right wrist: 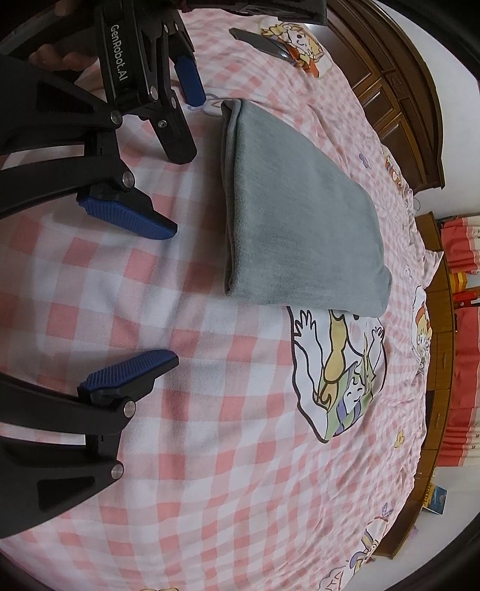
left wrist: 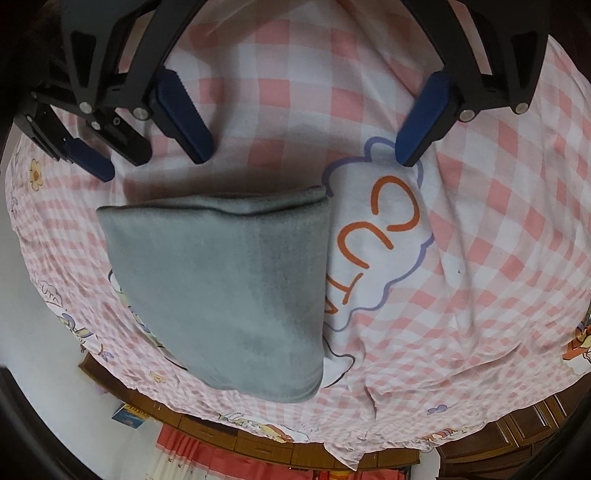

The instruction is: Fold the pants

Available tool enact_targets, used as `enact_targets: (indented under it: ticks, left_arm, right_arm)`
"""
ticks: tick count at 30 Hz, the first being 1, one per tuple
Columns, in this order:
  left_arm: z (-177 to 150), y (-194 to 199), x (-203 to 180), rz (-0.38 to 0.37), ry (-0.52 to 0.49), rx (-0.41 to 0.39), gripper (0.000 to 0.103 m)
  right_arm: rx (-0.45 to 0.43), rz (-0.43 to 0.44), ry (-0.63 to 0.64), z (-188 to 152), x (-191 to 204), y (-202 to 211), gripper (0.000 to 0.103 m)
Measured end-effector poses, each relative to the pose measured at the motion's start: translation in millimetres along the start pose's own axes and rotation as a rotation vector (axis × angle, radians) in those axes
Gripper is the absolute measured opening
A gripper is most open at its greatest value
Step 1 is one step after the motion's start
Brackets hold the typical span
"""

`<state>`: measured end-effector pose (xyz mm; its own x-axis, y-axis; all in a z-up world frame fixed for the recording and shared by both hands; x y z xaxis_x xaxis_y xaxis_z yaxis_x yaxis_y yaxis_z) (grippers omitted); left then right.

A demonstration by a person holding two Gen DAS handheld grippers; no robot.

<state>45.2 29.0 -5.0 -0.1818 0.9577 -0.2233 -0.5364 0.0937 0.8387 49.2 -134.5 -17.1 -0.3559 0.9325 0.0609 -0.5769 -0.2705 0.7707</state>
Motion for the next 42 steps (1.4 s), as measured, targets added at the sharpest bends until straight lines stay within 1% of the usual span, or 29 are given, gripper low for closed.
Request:
enact_targets:
  ticks: [42]
  left_arm:
    - [-1.6,-4.1,0.6,-0.002,-0.002,0.009,0.102]
  right_arm:
    - [-0.002,-0.001,0.0,-0.4,-0.2,-1.4,0.064]
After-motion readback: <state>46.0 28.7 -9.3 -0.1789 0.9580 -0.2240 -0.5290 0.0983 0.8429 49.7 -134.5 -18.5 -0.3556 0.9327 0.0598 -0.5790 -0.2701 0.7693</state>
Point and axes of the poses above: each gripper's, at about its wrist camera, not at the fingertips, and y roughly against the way its jaws point, x to its left, z to its top, the point moved 3 cm from there along -y, roughly the way its jaws point, and after that the axes turned 8 degrees about y, right-handed, at the moved point
